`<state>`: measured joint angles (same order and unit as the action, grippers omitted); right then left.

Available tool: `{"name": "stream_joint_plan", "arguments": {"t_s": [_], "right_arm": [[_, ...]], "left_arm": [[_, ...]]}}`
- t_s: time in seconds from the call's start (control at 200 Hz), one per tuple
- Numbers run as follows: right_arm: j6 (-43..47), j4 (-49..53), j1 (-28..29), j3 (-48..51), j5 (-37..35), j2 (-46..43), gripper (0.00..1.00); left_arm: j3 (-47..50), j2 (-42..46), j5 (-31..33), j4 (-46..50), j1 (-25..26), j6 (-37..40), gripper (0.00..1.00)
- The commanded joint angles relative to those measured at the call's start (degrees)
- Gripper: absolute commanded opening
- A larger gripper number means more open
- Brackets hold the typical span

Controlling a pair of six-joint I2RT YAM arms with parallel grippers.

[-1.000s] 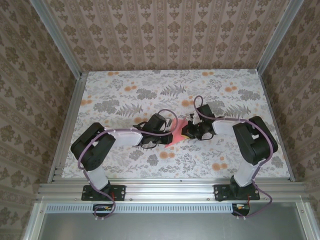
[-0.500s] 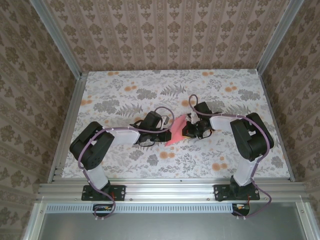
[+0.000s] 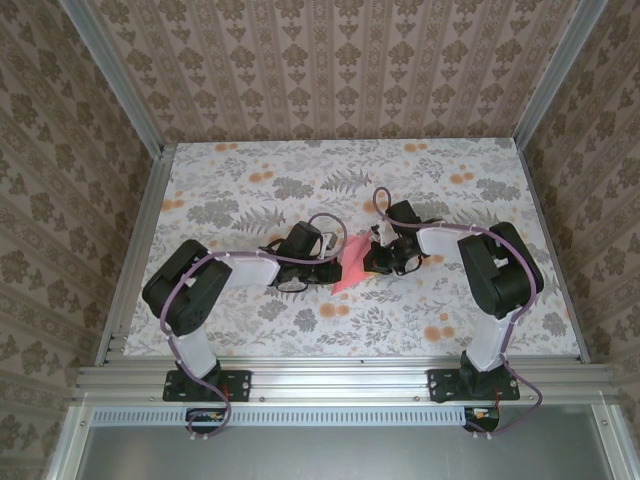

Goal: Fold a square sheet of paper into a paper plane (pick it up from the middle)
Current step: Fourth fold the wing at the center of the table.

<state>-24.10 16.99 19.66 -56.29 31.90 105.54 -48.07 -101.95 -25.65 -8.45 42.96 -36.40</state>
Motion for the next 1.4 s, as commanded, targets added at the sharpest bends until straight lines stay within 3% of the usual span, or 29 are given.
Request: {"name": "stream_joint_plan", "arguments": {"t_s": [0.0,0.925,1.395], "right_arm": [[2.3,3.3,0.1,-1.4,-1.0,1.7,0.07],[5.4,6.8,0.1,-4.7,-0.9,2.9,0.07],[9.2,7.6,-0.1,-7.1,-0.5,3.1,0.07]], "left_arm": [[-1.6,-1.2,-2.3,0.7,-0.8,1.4,0.04],[-0.8,-3.2,-3.3,0.1,-3.5,1.1,0.05],[-3.0,-1.3,-10.2,-0.1,-2.9,-0.2,0.06]]}}
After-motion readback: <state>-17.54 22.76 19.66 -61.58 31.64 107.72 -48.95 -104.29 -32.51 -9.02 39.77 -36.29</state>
